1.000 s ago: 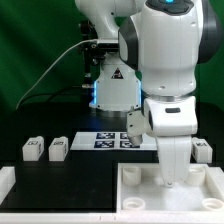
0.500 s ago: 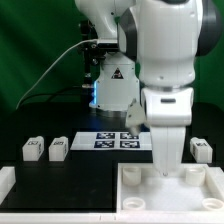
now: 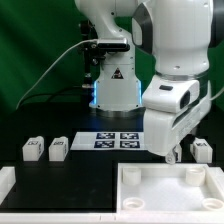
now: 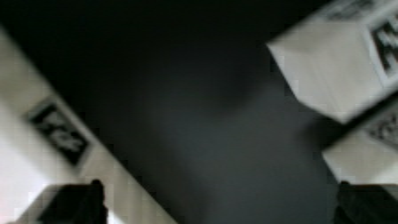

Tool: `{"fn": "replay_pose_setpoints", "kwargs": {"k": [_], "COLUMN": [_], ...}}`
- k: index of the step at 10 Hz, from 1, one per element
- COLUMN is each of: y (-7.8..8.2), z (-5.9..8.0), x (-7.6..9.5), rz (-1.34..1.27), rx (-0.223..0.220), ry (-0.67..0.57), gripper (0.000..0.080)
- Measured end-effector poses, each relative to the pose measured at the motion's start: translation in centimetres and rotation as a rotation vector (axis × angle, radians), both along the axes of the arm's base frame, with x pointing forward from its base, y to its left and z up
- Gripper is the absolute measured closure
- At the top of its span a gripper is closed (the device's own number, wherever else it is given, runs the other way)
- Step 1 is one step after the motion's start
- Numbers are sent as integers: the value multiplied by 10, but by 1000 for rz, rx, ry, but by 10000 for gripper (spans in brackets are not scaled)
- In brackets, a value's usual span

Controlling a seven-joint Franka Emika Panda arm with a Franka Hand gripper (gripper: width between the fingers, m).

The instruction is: Assemble one leg

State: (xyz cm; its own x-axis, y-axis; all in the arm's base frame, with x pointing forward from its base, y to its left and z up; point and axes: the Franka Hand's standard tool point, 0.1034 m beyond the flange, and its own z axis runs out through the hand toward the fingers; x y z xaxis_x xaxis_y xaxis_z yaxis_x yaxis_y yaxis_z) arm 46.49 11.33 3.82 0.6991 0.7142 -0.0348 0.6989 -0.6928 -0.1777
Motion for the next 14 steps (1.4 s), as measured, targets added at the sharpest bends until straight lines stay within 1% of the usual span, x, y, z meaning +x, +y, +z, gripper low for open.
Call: {"fn": "replay_pose_setpoints", "kwargs": {"k": [2, 3, 4, 5, 6, 7, 8, 9, 10, 11, 12, 13, 14], "y": [0, 4, 15, 31, 47, 56, 56, 54, 55, 53, 53, 57, 62], "z": [0, 0, 2, 5, 5, 0, -4, -4, -3, -3, 1, 5, 7], "x": [0, -2, -12, -24, -32, -35, -35, -37, -37, -41, -46, -51, -52], "rz": [-121, -281, -460, -543, -684, -748, -749, -735, -729, -714, -694, -674, -646], "rx": [-17, -35, -67, -91, -121, -126, -113, -130, -135, -162, -230, -304, -366], "ry": [13, 29, 45, 46, 61, 58, 43, 67, 75, 114, 219, 333, 442], "gripper": [151, 151, 151, 151, 151, 151, 151, 151, 151, 151, 151, 151, 151]}}
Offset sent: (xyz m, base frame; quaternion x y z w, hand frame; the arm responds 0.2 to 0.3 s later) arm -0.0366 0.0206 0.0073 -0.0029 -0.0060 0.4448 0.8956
